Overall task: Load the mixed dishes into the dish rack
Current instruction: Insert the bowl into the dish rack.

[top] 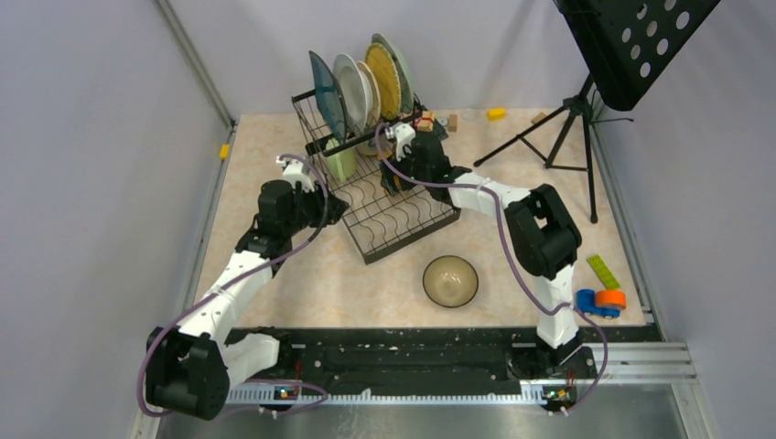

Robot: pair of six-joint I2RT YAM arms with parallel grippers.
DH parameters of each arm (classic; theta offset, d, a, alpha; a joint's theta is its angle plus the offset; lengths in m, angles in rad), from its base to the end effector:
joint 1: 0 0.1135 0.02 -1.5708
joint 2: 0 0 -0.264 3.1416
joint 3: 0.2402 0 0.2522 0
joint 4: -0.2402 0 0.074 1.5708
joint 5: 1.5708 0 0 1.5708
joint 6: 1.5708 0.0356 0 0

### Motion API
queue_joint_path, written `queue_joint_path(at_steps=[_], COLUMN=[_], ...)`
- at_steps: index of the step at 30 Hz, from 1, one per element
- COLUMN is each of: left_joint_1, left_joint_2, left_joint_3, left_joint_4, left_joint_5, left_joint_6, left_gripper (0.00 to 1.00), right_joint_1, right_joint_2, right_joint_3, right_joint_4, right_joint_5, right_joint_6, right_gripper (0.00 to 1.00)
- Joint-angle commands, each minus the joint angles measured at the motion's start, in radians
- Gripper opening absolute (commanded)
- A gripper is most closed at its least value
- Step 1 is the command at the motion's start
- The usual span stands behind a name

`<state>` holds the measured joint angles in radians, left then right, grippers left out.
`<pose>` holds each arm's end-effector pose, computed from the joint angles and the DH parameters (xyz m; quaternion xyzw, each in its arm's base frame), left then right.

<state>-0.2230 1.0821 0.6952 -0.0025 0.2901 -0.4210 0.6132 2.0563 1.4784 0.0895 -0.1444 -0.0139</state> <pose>0.2372 -0.0642 0.2687 -0.0011 0.8258 -0.2883 0.4848 0.3876 0.2790 0.2122 -0.2990 0.8017 0.2107 0.4727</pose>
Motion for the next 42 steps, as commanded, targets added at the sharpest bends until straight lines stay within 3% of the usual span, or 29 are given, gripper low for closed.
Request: queue_joint_path(at_steps=[1,33,42], left_joint_1=[0.003,0.004,0.004], left_joint_2=[-0.006,0.004,-0.002], left_joint_3=[0.007,0.008,0.004], left_joint_4=[0.031,0.033,0.040], left_joint_5=[0.009,0.027,0.018], left_joint_6=[-0.010,-0.004,-0.021], left_gripper=[0.44,0.44,0.56], right_joint_1=[-0.003,-0.003,-0.001], right_joint_2=[-0.047,-0.223,-0.410], right_joint_3=[-0.016,-0.137,-0.312], right_joint_4=[0.029,0.090,0.188], right_joint_5=[0.003,-0.005,0.017], right_joint_6=[0.000,0.089,0.163], right_gripper=[0.75,0.75,0.75])
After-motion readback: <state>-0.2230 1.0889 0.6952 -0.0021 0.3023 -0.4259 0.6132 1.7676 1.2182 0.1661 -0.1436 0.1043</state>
